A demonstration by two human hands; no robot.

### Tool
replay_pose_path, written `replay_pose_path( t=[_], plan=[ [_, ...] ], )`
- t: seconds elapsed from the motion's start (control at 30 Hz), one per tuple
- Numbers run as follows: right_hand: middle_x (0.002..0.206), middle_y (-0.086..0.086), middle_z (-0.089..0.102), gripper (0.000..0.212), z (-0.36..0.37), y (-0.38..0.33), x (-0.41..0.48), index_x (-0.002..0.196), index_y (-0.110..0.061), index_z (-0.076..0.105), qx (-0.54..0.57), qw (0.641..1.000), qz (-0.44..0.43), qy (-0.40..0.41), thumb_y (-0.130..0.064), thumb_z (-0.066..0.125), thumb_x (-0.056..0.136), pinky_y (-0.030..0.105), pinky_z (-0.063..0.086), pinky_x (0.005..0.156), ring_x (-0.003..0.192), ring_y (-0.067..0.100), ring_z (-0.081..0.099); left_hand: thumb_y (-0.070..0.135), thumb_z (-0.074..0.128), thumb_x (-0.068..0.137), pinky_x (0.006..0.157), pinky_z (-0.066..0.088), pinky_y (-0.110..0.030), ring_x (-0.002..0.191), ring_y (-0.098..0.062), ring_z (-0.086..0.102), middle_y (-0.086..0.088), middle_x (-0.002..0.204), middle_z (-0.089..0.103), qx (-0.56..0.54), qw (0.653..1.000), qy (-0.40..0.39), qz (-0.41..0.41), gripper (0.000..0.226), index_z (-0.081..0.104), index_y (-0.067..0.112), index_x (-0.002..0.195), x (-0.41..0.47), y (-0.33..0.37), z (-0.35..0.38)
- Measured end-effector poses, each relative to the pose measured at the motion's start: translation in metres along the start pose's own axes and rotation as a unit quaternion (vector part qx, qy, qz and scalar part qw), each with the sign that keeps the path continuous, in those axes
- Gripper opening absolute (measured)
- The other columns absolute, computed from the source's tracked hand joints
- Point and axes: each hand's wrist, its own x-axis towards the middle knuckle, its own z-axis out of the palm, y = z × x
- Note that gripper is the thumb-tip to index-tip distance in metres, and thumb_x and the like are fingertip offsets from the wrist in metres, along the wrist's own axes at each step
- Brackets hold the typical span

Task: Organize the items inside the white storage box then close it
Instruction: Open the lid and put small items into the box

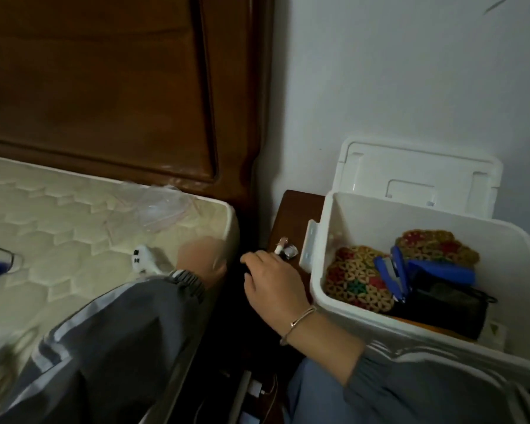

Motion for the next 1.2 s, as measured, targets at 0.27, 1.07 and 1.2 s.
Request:
replay_pose_path(
  t=[0.27,1.07,1.2],
  plan=[
    [0.128,0.006,0.049,0.045,0.101,0.06,0.001,0.127,-0.013,0.047,-0.034,0.978,0.189,-0.076,-0.01,0.056,0.083,0.032,0.04,0.098,0.117,0.024,0.045,0.036,0.051,0.087,0.1,0.029,-0.034,0.122,-0.023,0.046,0.0,0.133,0.048,-0.015,0.999,-0.034,0.036,0.049,0.044,0.025,0.135,-0.002,-0.021,0.05],
    [0.152,0.015,0.018,0.046,0.119,0.099,0.016,0.141,-0.011,0.028,-0.139,0.928,0.337,-0.077,-0.009,0.035,0.096,0.048,0.034,0.106,0.138,0.033,0.026,0.028,0.047,0.095,0.107,0.035,-0.039,0.13,-0.024,0.039,-0.005,0.149,0.034,-0.076,0.964,-0.09,0.24,0.049,0.037,0.025,0.143,0.114,0.057,0.101],
    [0.138,0.018,0.035,0.035,0.113,0.096,0.017,0.128,-0.007,0.041,-0.144,0.926,0.341,-0.074,-0.002,0.029,0.095,0.05,0.039,0.098,0.12,0.036,0.043,0.024,0.05,0.094,0.109,0.032,-0.037,0.129,-0.027,0.038,-0.007,0.149,0.031,-0.02,0.962,-0.12,0.243,0.052,0.034,0.02,0.144,0.119,0.065,0.107]
  ],
)
